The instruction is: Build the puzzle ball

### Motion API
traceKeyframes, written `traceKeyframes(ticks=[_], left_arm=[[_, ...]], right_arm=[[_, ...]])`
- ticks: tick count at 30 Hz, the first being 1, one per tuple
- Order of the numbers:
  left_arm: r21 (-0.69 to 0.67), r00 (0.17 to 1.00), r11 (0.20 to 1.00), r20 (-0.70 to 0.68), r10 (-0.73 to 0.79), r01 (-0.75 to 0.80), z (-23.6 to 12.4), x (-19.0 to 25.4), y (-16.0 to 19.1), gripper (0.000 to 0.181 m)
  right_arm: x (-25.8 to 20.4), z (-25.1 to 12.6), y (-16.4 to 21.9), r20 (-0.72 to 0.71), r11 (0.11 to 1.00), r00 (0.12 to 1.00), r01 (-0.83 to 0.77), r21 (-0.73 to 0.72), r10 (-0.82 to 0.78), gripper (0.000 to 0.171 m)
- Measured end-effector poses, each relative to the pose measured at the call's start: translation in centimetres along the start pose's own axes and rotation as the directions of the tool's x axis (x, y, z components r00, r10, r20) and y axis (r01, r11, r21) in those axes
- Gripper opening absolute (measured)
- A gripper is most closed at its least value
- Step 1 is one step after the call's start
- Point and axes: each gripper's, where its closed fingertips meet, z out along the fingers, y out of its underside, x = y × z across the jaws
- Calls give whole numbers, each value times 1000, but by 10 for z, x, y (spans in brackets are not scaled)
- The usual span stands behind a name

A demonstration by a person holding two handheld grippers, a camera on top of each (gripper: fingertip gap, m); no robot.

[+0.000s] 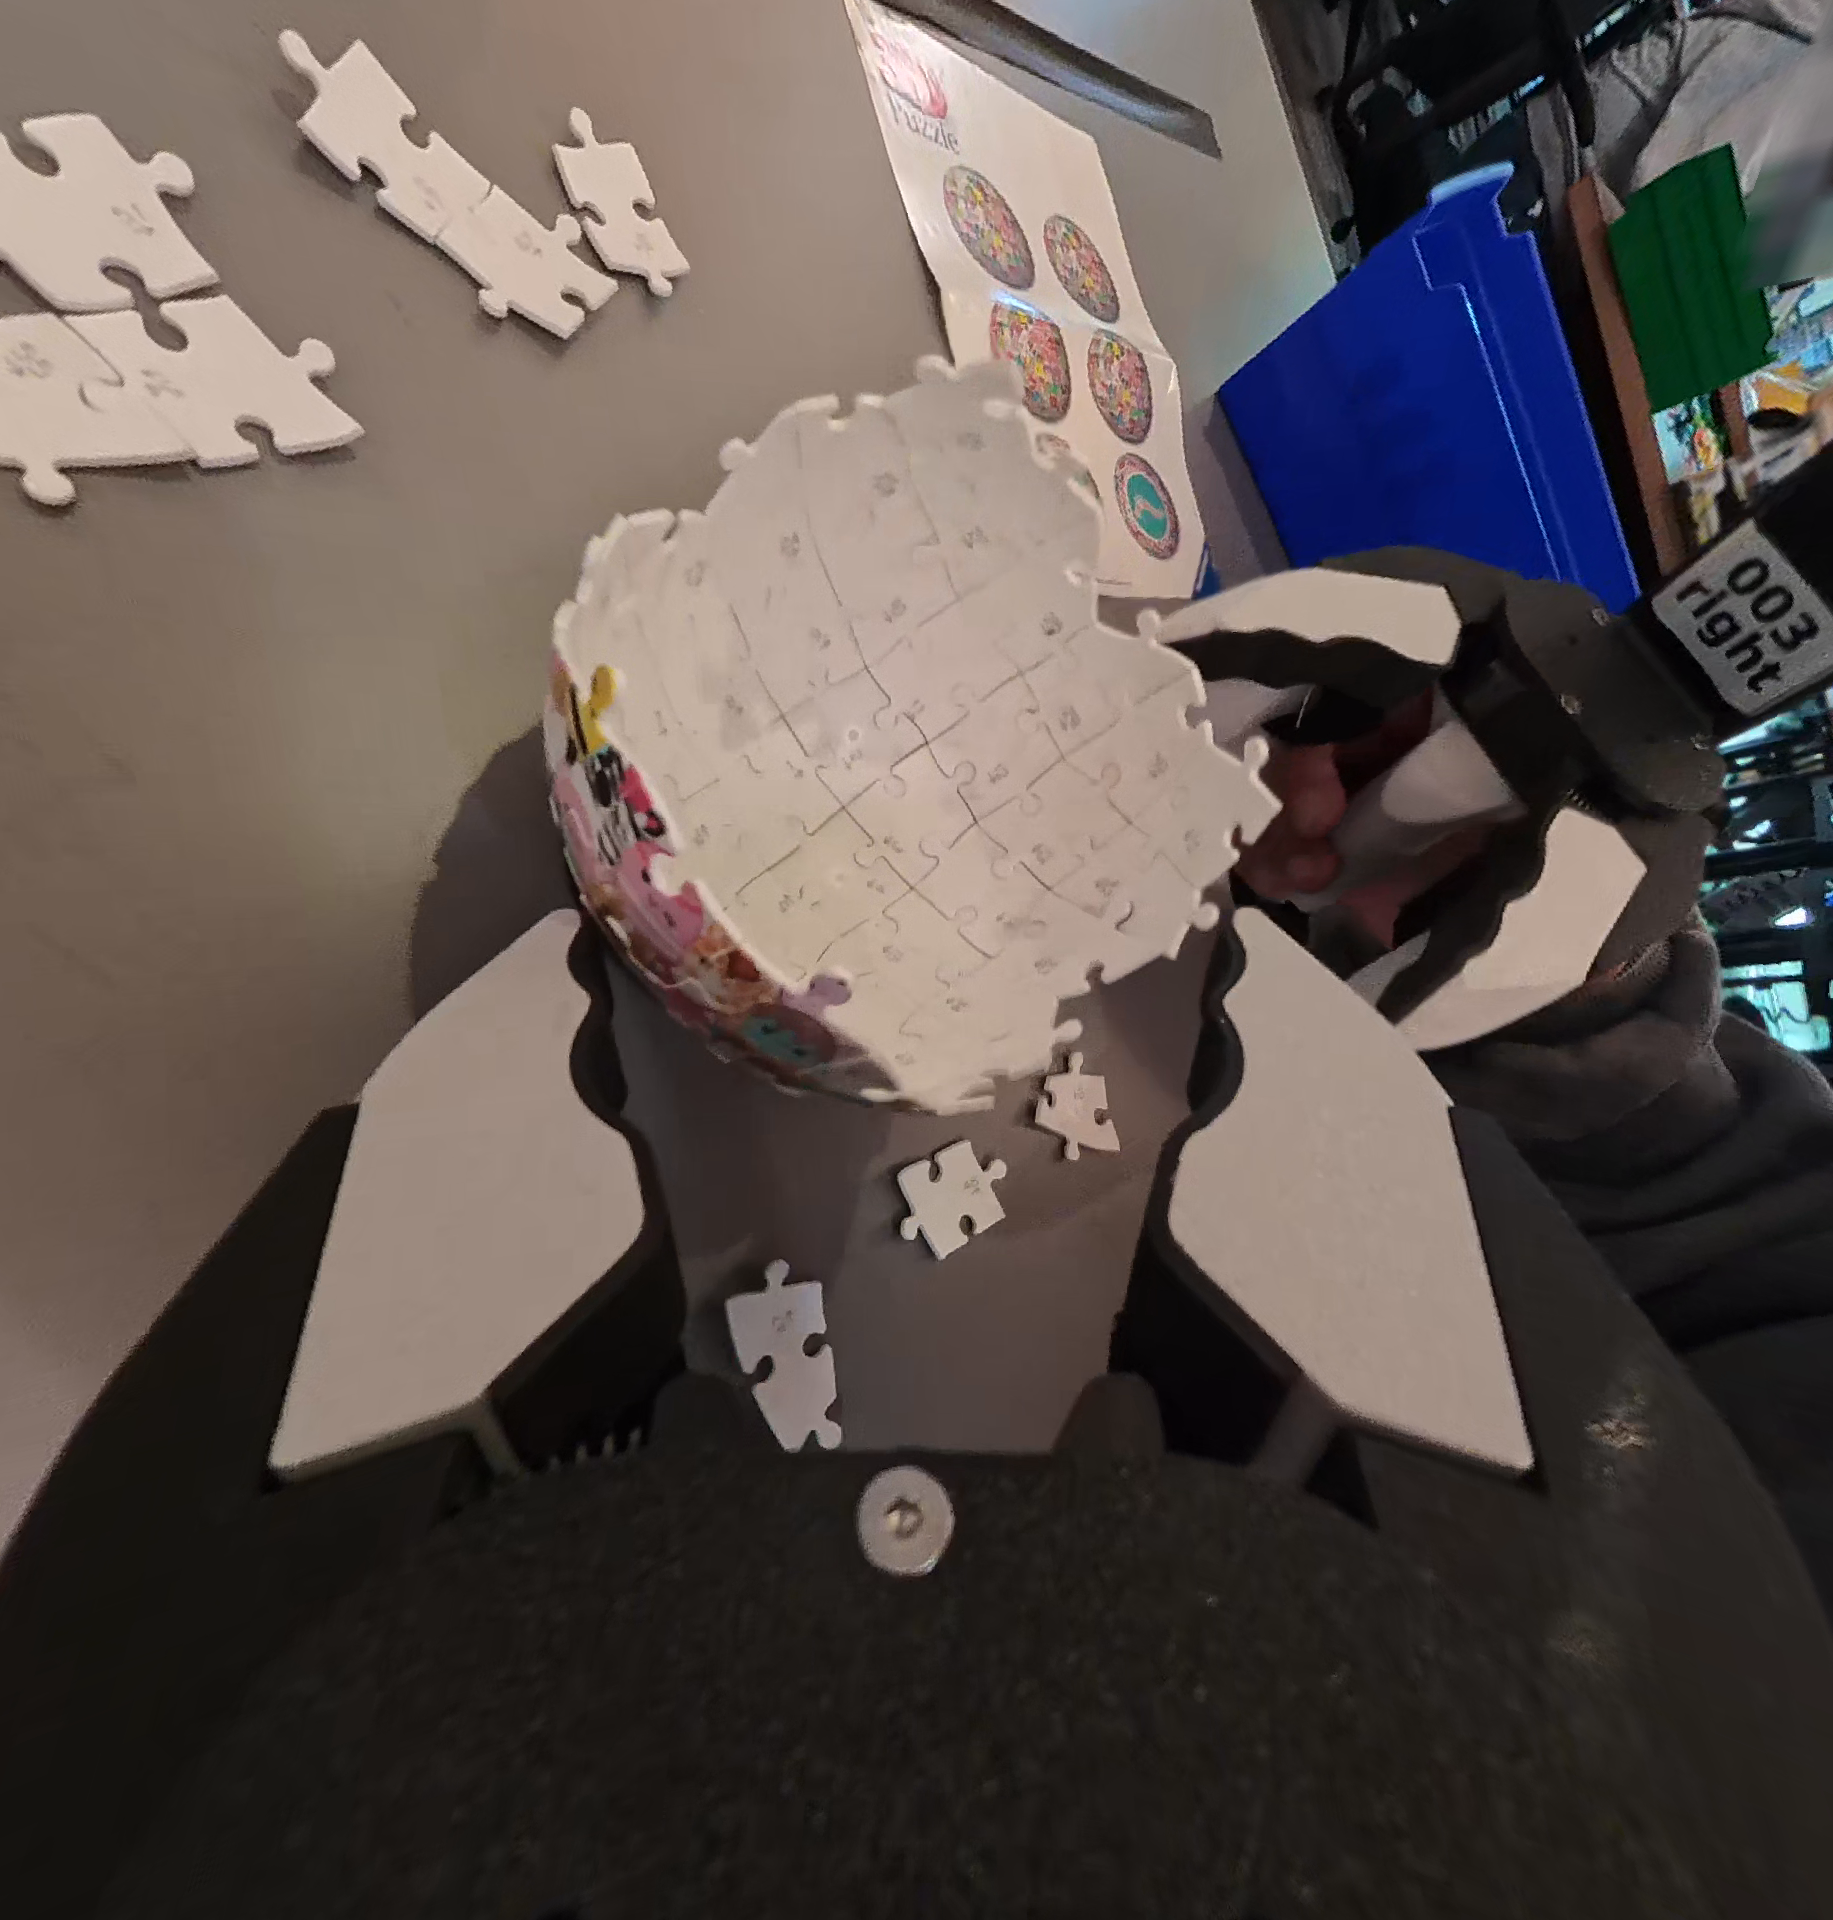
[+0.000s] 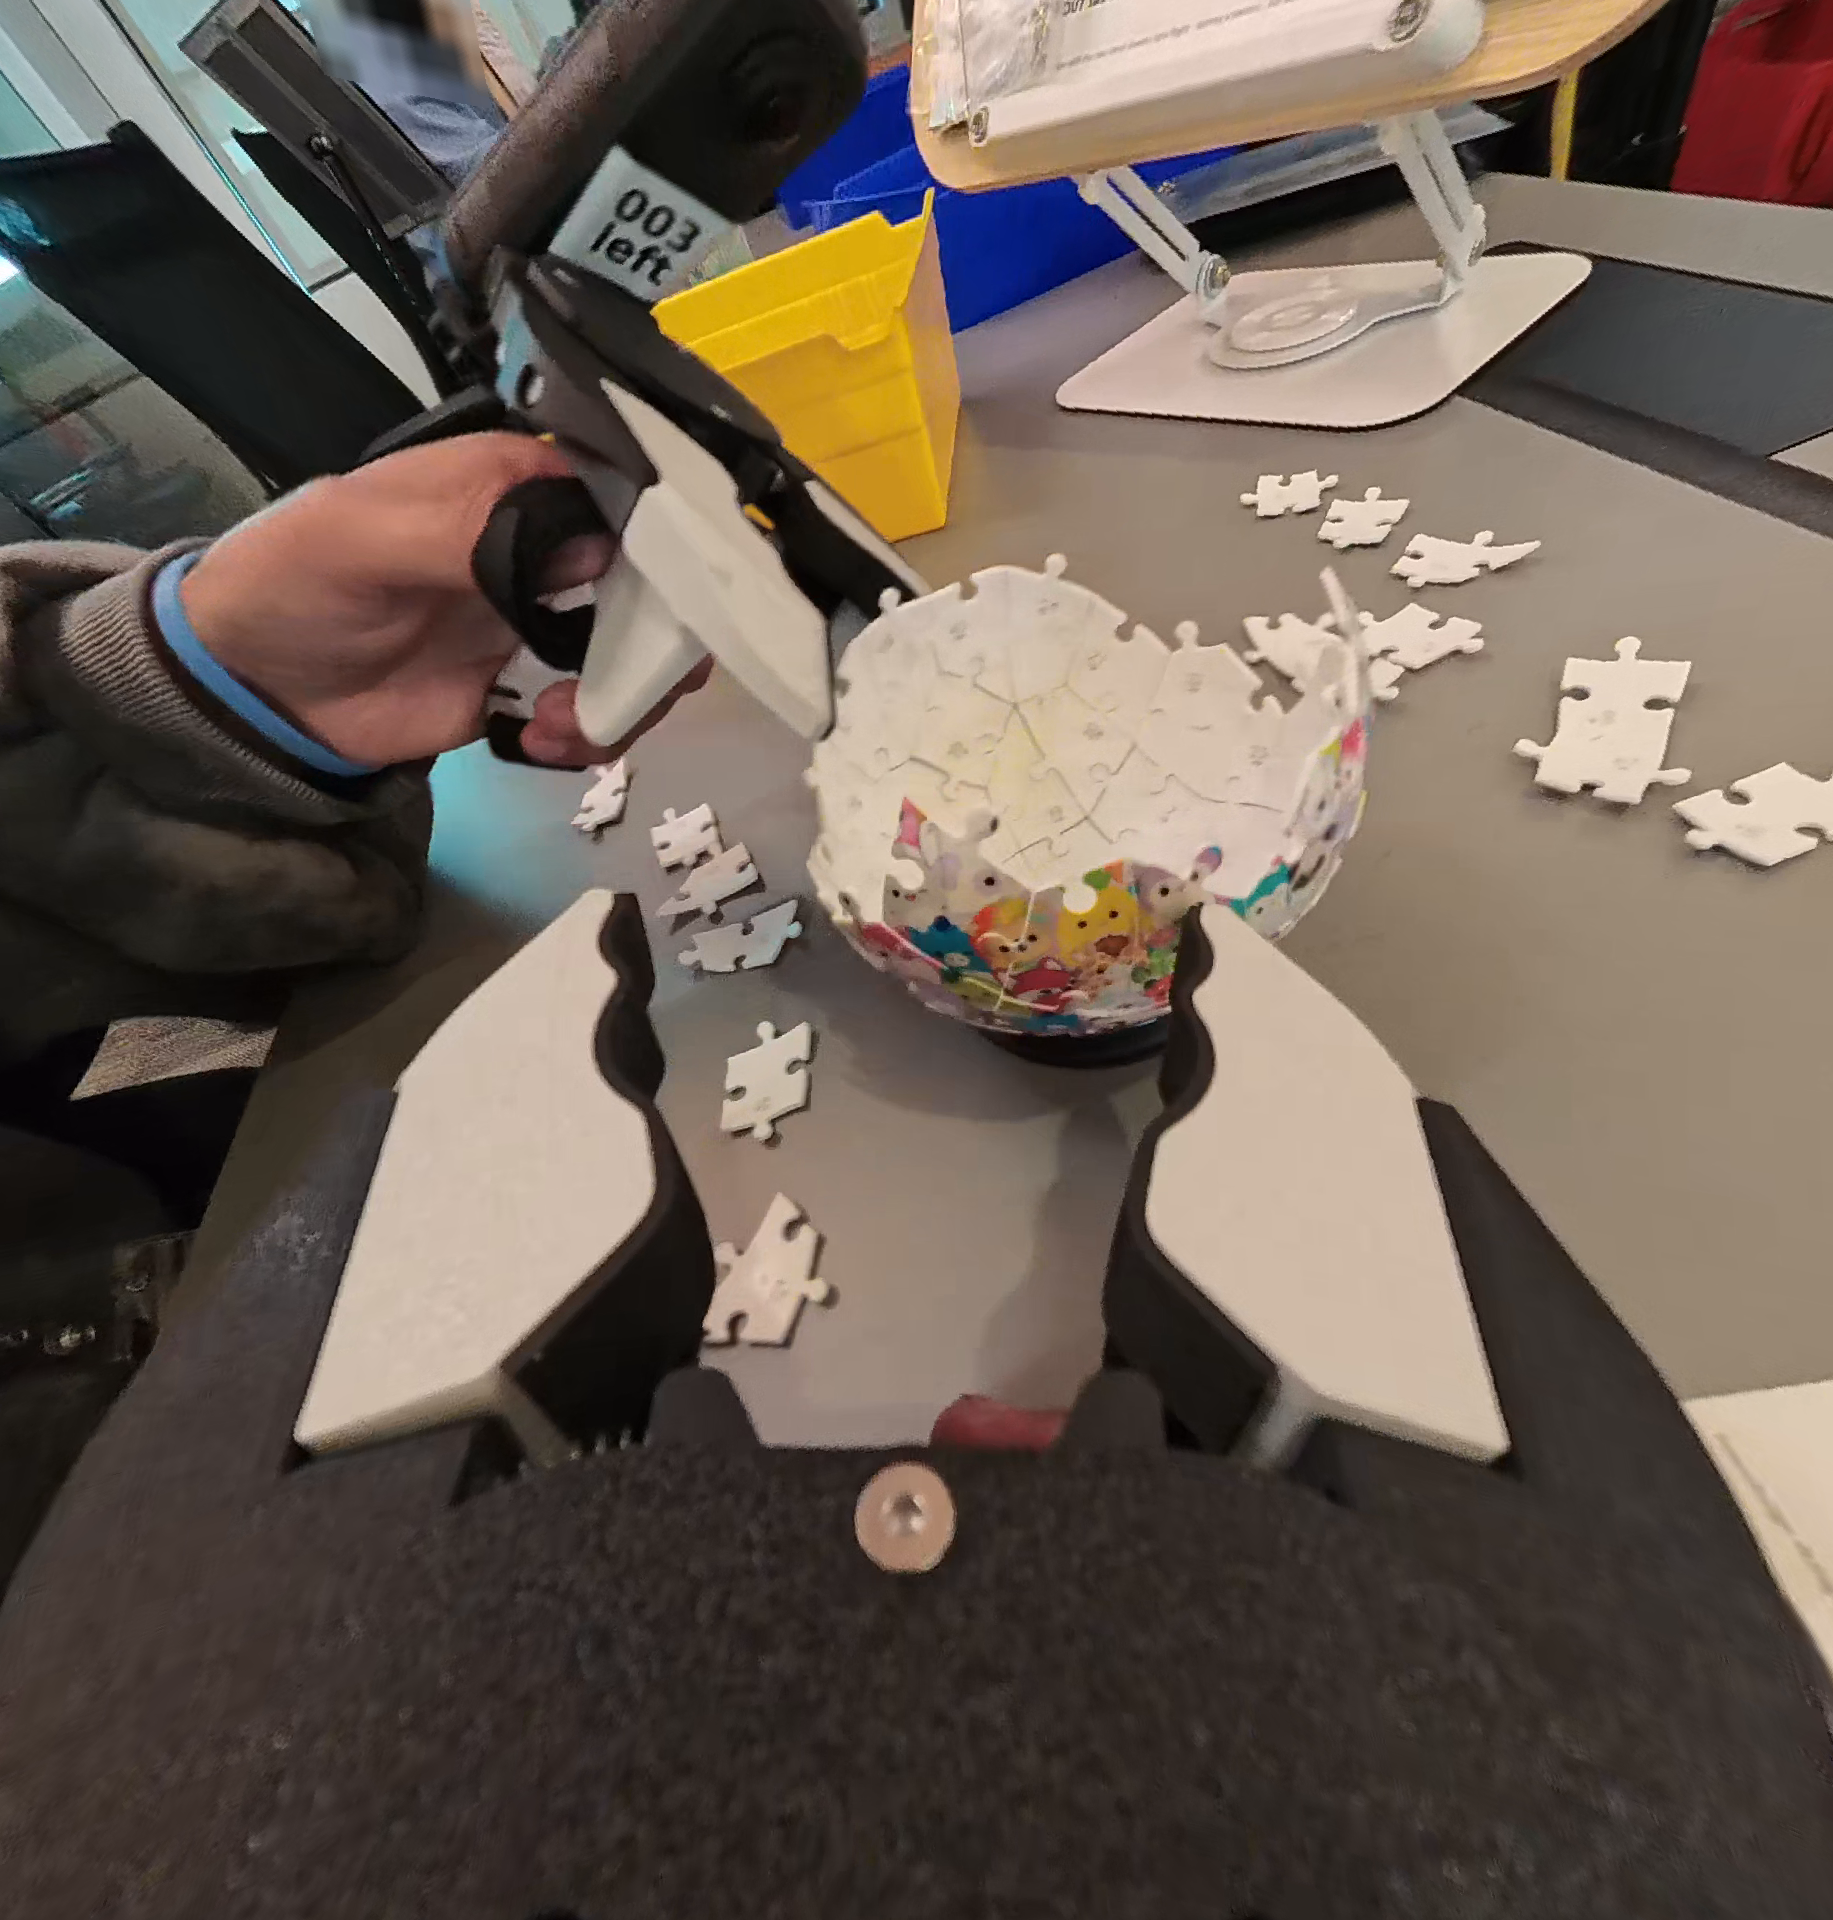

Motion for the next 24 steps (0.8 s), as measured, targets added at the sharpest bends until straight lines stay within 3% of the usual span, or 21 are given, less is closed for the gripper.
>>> traceKeyframes(ticks=[16, 20, 24], left_arm=[[-53, 993, 996, -98, 66, -71, 0, -9, -32, 94], [5, 990, 995, -99, 99, -99, -19, -5, -44, 86], [60, 979, 978, -46, 201, -198, -54, 15, -37, 74]], right_arm=[[-32, -1, 9, -11, 1000, 1000, 0, 13, 0, 95], [-23, -17, 10, -80, 999, 997, 5, 43, -1, 94], [-18, -42, 11, -196, 992, 979, 71, 103, -49, 83]])
